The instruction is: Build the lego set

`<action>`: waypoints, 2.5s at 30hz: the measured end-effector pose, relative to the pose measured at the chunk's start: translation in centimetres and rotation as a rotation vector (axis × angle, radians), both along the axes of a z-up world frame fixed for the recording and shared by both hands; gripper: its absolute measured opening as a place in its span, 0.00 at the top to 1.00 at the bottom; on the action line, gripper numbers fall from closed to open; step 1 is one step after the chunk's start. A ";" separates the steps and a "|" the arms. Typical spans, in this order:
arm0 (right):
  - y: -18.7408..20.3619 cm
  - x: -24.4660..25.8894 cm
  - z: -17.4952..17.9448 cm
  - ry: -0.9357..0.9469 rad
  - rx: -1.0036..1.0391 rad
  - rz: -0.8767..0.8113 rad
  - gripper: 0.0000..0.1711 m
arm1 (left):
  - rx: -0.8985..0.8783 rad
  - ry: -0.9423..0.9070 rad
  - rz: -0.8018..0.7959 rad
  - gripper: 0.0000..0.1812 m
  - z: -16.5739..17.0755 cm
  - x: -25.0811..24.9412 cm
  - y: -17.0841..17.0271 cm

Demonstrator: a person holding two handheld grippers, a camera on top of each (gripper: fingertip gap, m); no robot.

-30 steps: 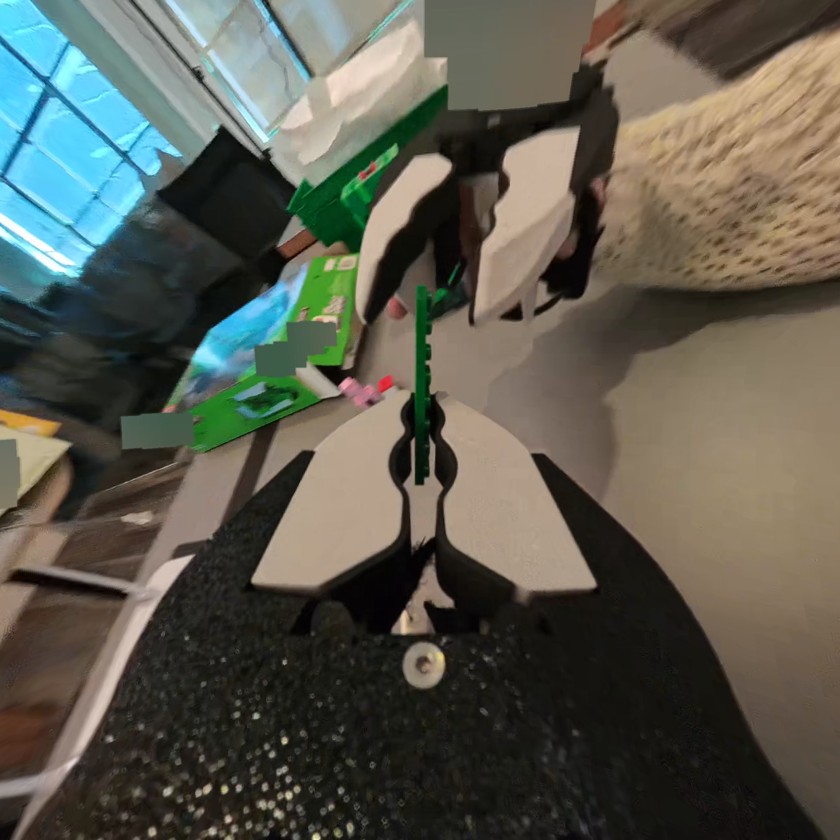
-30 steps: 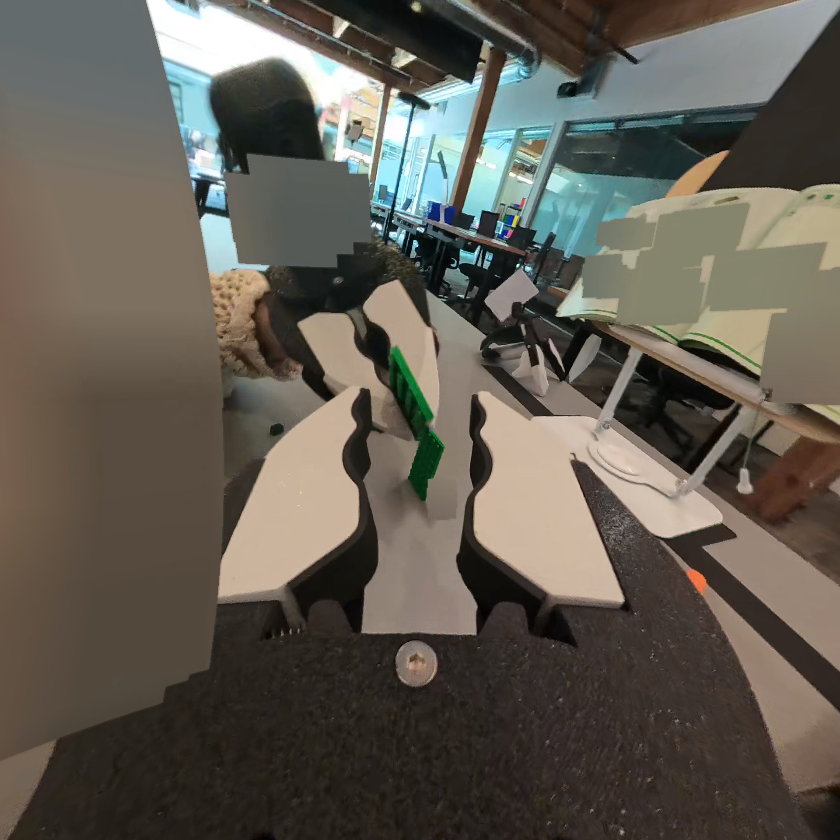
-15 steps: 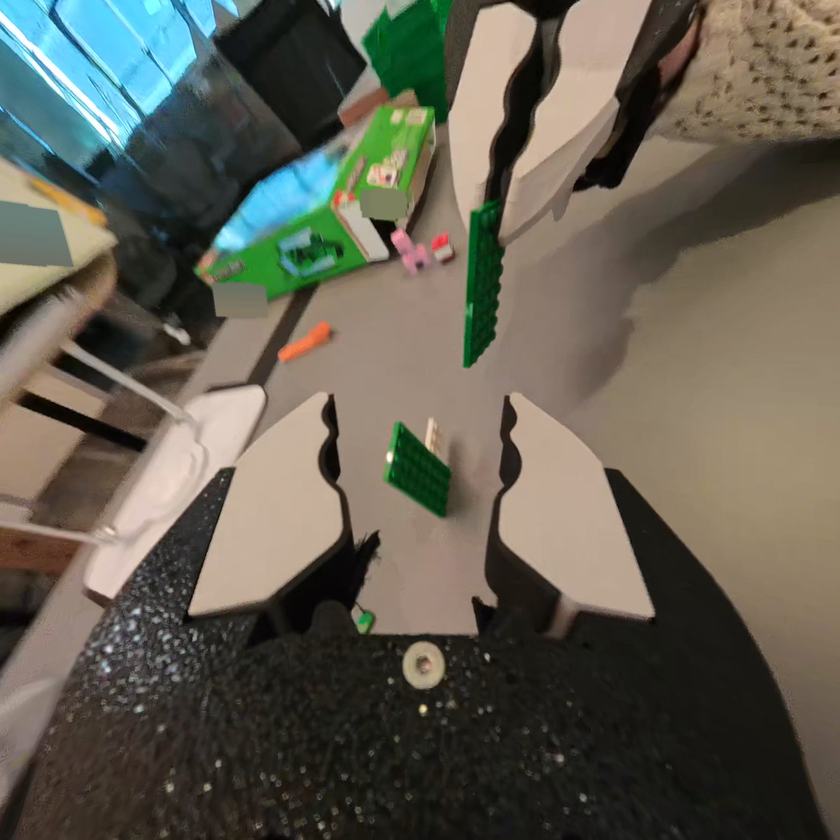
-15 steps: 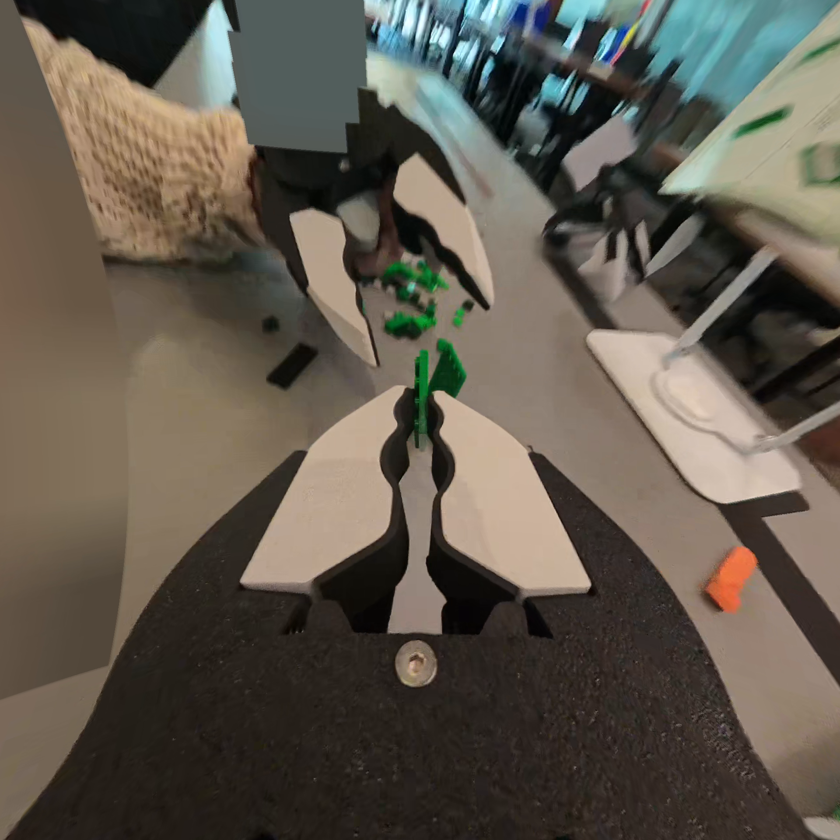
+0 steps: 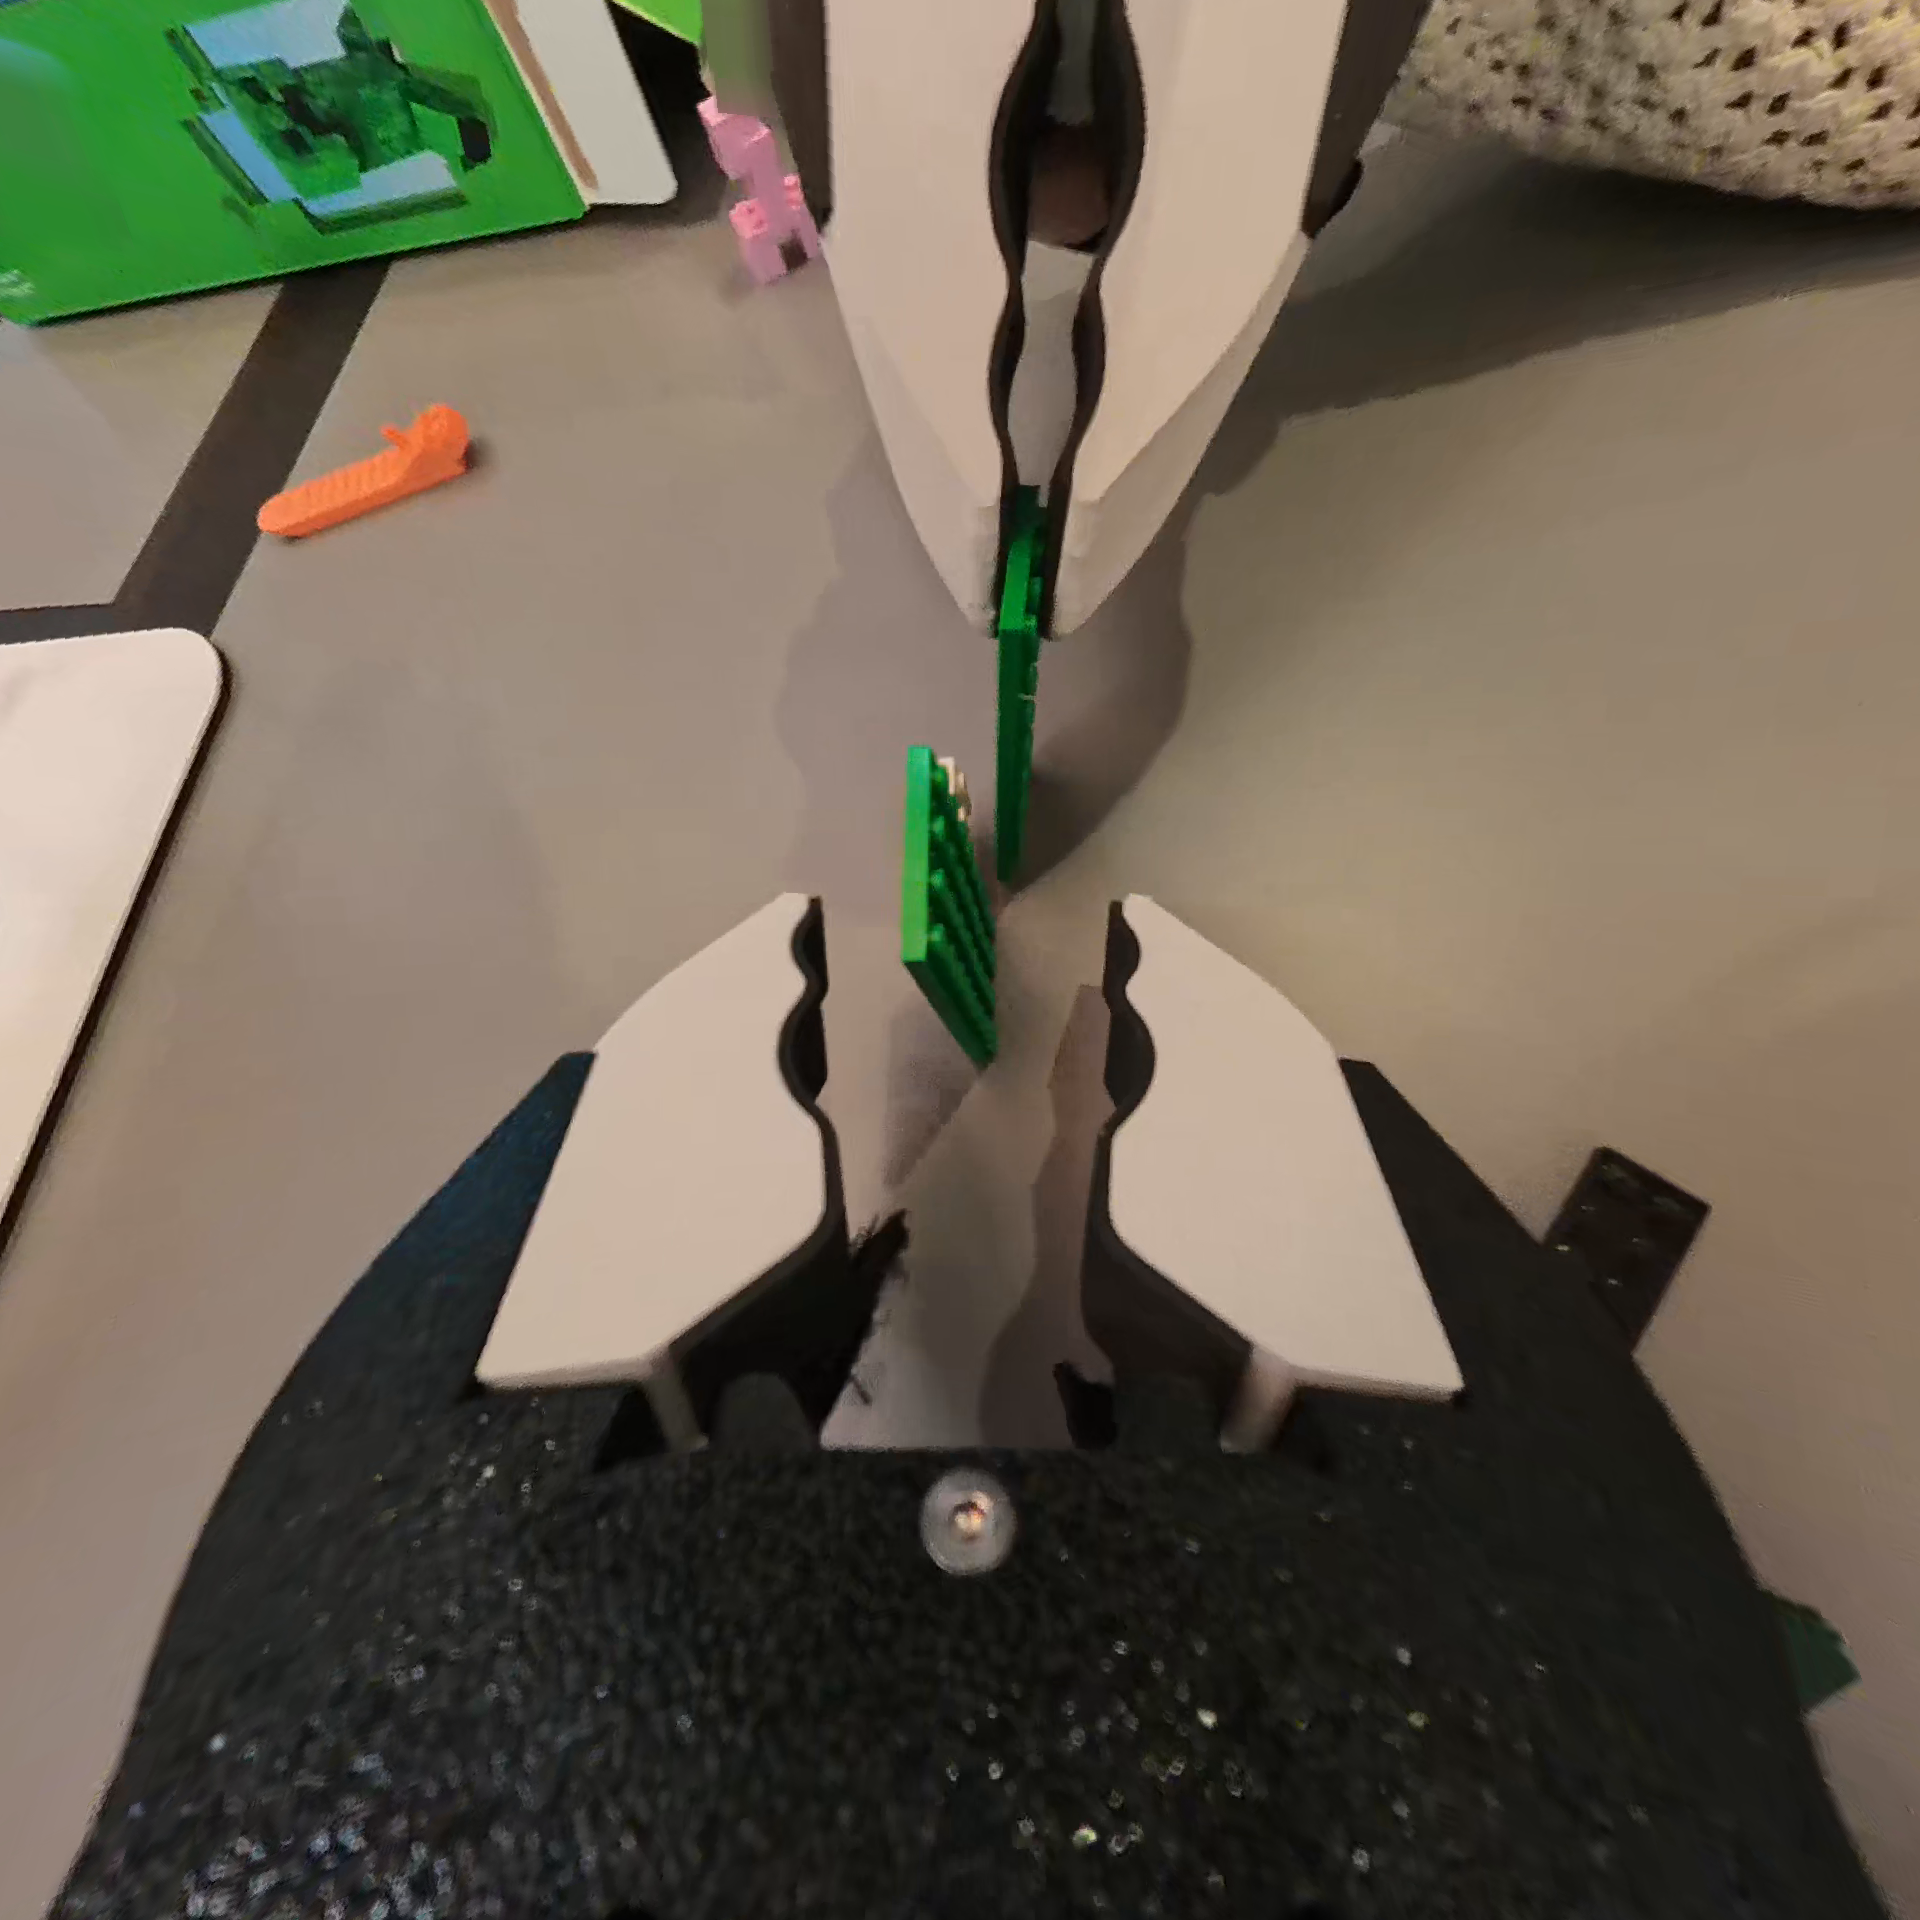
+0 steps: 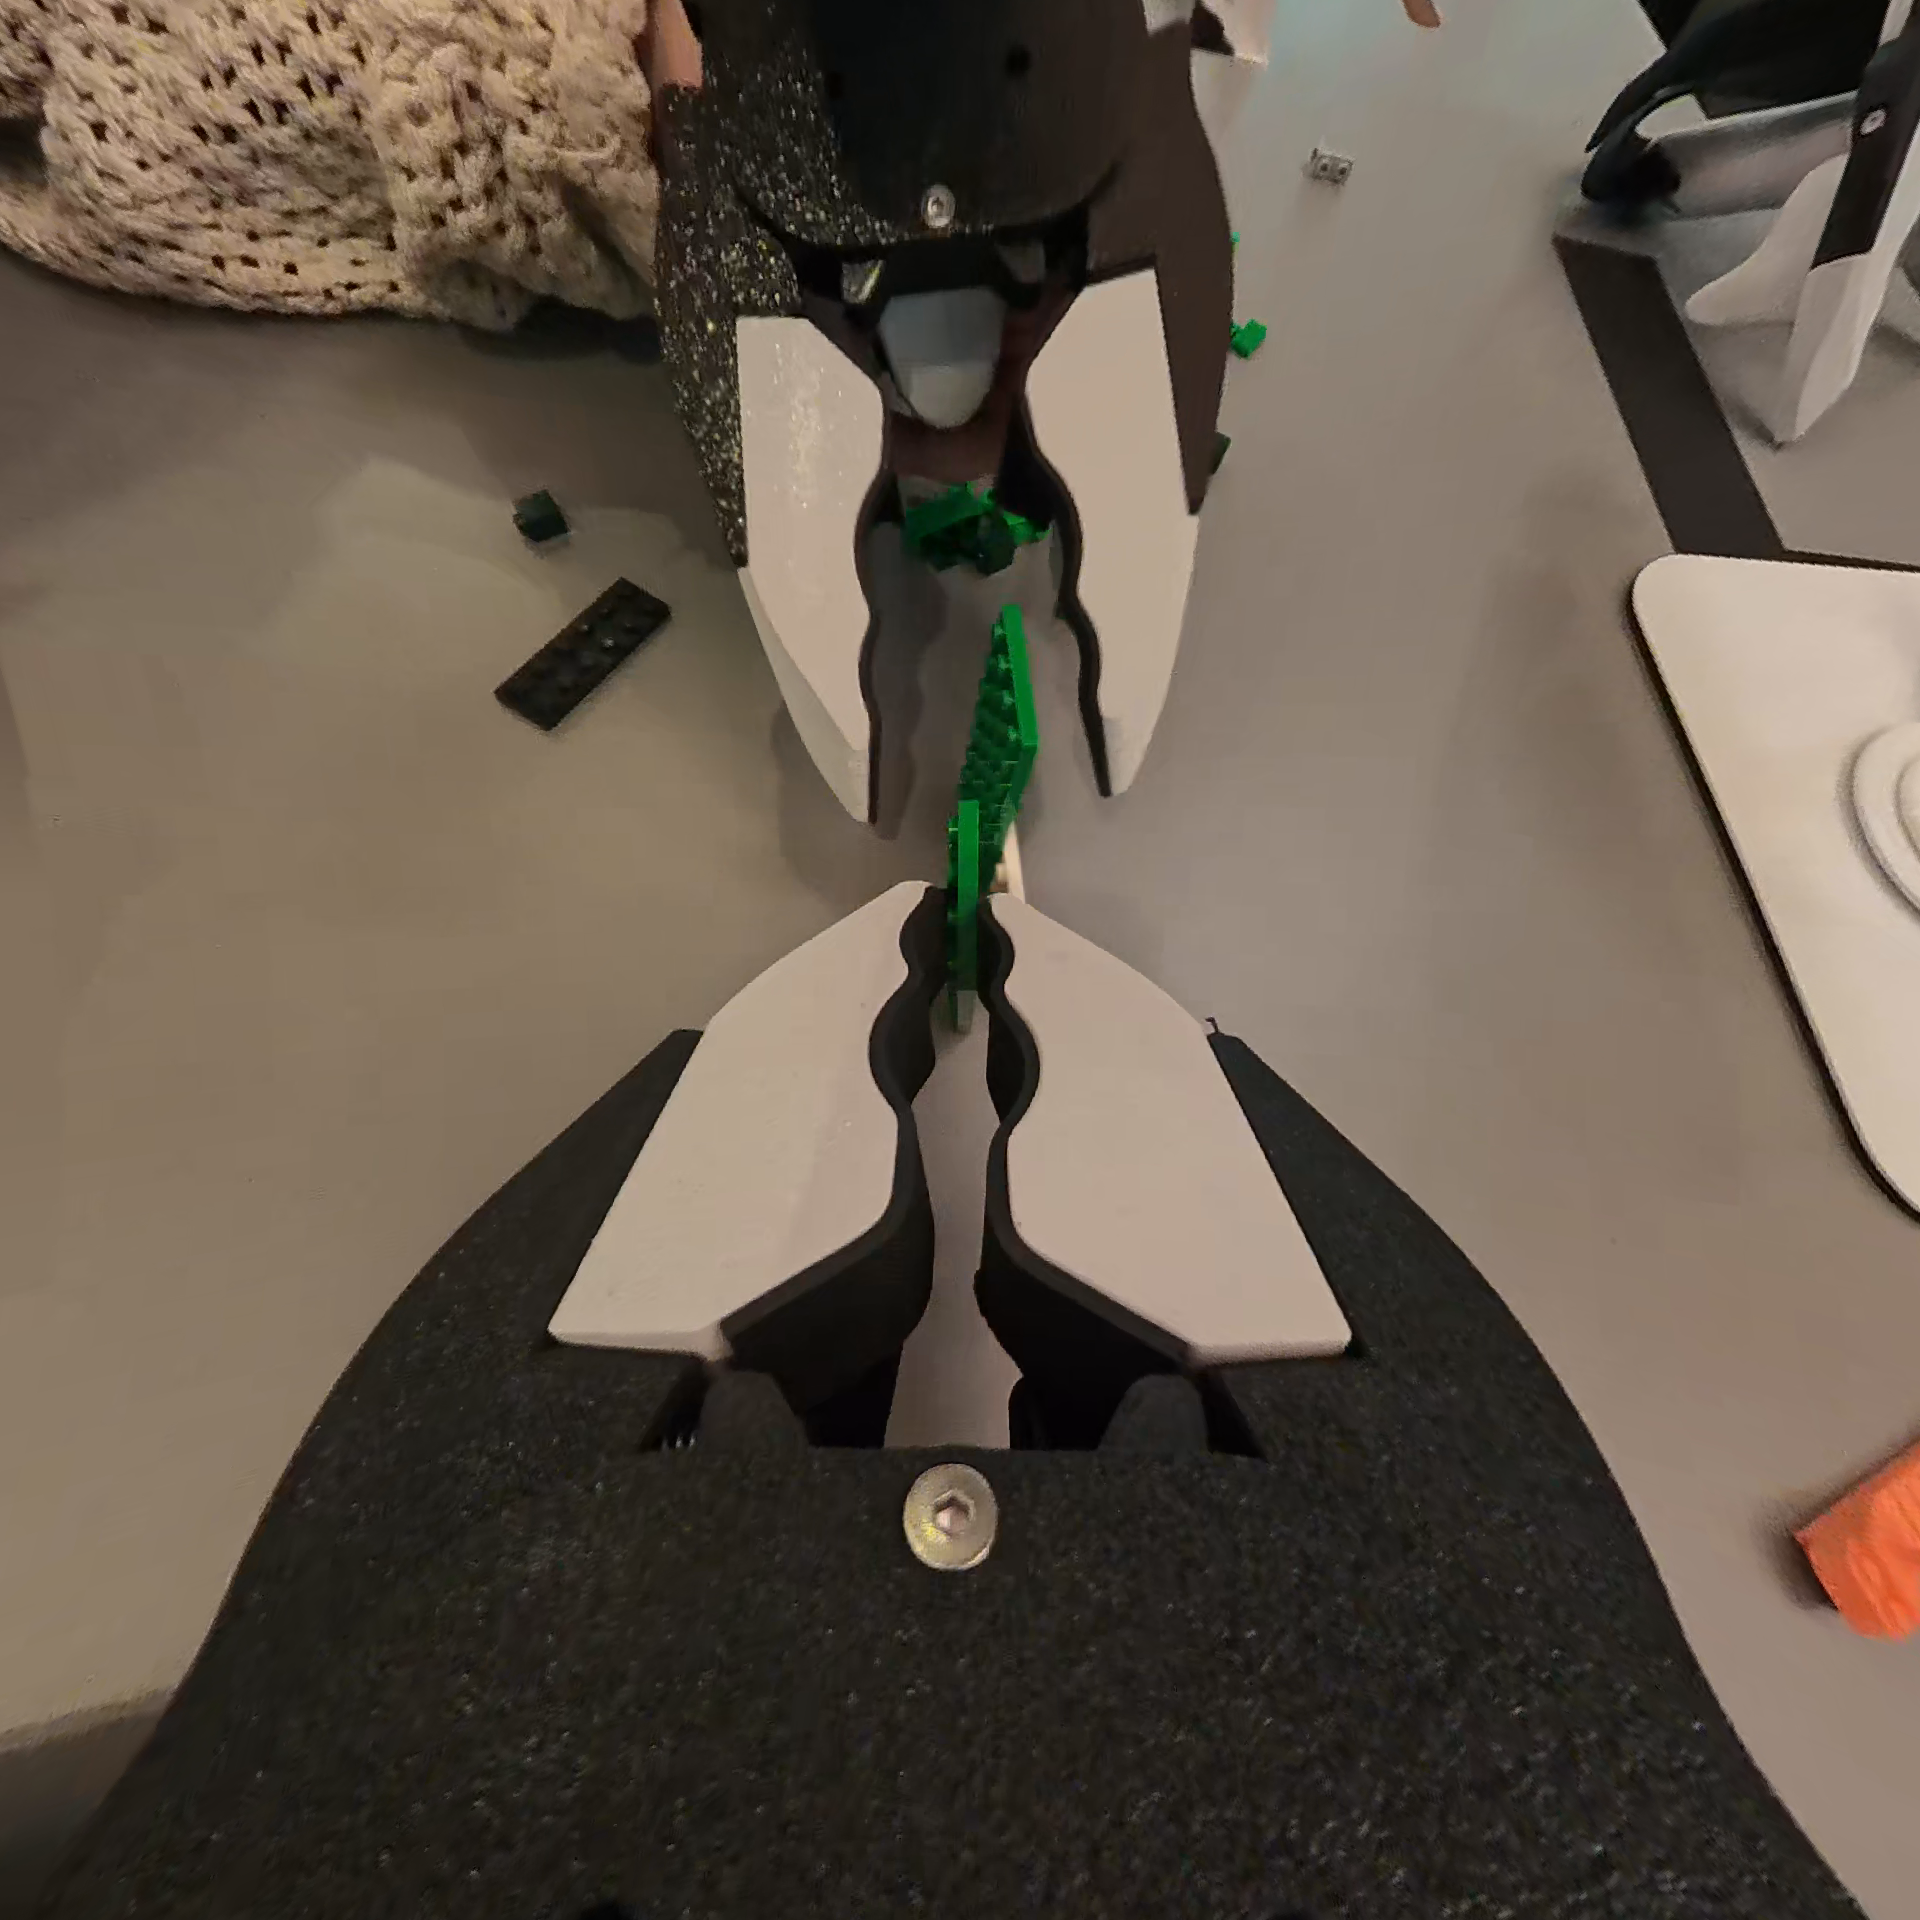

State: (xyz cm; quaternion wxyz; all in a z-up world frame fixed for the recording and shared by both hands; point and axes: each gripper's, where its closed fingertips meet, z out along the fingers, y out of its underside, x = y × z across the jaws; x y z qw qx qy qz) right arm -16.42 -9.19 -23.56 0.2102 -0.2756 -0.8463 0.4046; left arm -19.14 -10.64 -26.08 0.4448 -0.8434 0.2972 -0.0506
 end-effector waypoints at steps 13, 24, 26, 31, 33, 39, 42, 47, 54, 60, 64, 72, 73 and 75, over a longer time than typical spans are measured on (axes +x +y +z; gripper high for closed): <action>-0.1 -1.0 -0.2 -0.055 0.039 0.024 0.97 | -0.043 0.014 -0.058 0.82 -1.4 0.2 1.1; -0.6 -1.1 -0.2 -0.035 0.028 0.028 0.98 | -0.047 0.002 -0.079 0.94 -1.7 1.2 2.0; -0.7 -1.2 -0.2 -0.027 0.027 0.027 0.97 | -0.039 0.014 -0.080 0.94 -1.8 1.2 2.0; -0.9 -1.4 -0.2 -0.006 0.013 0.021 0.97 | -0.038 0.014 -0.068 0.94 -1.8 1.1 2.0; -0.8 -1.6 -0.1 0.018 0.001 0.010 0.97 | -0.053 -0.005 -0.048 0.94 -1.8 1.0 2.0; -1.6 -2.4 -0.5 0.094 -0.093 0.007 0.86 | -0.059 -0.015 -0.038 0.95 -1.9 1.0 2.1; -2.1 -2.7 -0.4 0.124 -0.116 0.006 0.95 | -0.051 -0.004 -0.047 0.94 -1.9 1.0 2.0; -2.4 -2.6 -0.4 0.128 -0.154 0.013 0.97 | -0.040 0.007 -0.077 0.94 -1.8 1.2 1.8; -2.3 -2.8 -0.4 0.105 -0.187 -0.016 0.97 | -0.031 0.050 -0.040 0.86 -2.1 0.8 1.9; -2.4 -2.6 -0.4 0.117 -0.182 -0.008 0.97 | -0.036 0.054 -0.043 0.94 -2.2 0.8 1.8; -0.8 -2.2 0.7 0.203 -0.209 -0.058 0.80 | 0.045 -0.027 -0.025 0.94 -0.6 0.7 1.8; -1.4 0.4 2.4 0.624 0.071 -0.127 0.83 | 0.557 0.381 -0.115 0.94 3.9 0.7 -0.3; -1.8 0.9 1.6 0.639 0.140 -0.115 0.83 | 0.583 0.421 -0.137 0.94 3.9 1.3 -0.5; -2.1 1.3 0.7 0.676 0.272 -0.114 0.82 | 0.611 0.476 -0.188 0.94 3.6 2.3 -0.8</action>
